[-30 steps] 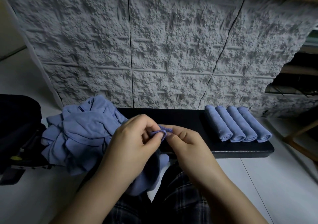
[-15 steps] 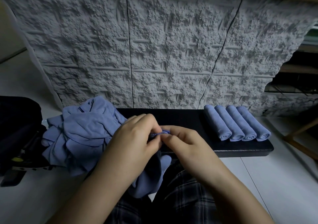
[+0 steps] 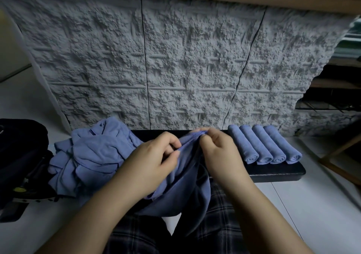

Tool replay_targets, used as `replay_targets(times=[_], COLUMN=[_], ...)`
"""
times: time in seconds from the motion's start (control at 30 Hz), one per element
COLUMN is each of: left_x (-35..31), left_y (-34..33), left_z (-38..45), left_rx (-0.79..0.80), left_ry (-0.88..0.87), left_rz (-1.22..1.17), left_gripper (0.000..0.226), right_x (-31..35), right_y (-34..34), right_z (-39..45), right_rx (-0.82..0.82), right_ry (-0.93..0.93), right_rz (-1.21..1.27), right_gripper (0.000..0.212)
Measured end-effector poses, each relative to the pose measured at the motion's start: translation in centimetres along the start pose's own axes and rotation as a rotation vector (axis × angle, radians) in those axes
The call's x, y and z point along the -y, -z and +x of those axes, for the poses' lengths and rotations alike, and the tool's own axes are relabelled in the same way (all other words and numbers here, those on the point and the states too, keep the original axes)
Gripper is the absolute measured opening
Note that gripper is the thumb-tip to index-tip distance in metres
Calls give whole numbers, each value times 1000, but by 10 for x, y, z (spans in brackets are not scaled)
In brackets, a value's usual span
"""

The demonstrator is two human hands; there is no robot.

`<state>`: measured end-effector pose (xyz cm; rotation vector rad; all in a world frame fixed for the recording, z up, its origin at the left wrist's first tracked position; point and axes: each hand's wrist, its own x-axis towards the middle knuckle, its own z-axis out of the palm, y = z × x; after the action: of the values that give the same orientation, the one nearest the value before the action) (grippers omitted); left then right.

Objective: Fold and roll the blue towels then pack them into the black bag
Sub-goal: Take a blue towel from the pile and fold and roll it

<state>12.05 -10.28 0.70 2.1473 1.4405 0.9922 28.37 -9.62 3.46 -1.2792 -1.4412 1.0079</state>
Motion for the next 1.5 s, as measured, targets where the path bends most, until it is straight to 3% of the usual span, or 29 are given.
replay_targets(times=[0.1,0.23,0.4,0.53,0.7,0.93,1.0,1.1,1.23,1.33,1.5], left_x=[3,9,27,27,32,38,42,34,15,12,20], left_y=[-2,-12,-10,6,38,76,86,98,111,122,141], left_z=[2,1,0,13,23,27,26,30,35,35,35], left_rx=[109,216,-14,-172,11,183,272,345,255,124,7], left_ry=[-60,-55,123,81,-12,-109,-81,-76,-109,-95,-19], left_rz=[97,346,-76,-215,66,437,557,879,1123,1044,927], left_gripper=[11,22,17,5,16,51,51,34,35,38,28], right_x=[4,11,15,14,6,11,11,9,8,5,12], right_y=[7,16,33,47,51,64,70,76,78,84,100], right_z=[11,17,15,15,30,59,63,67,64,62,56], right_rx=[-87,-74,-104,-143,-189,-266,-284,-260,-205,-203,-240], right_ry=[-17,7,41,43,6,-10,-43,-57,-30,-47,112], right_rz=[12,38,-116,-292,-311,-243,-159,-97,-53,-9,-296], right_gripper=[29,30,27,16,20,24,28,29,26,25,24])
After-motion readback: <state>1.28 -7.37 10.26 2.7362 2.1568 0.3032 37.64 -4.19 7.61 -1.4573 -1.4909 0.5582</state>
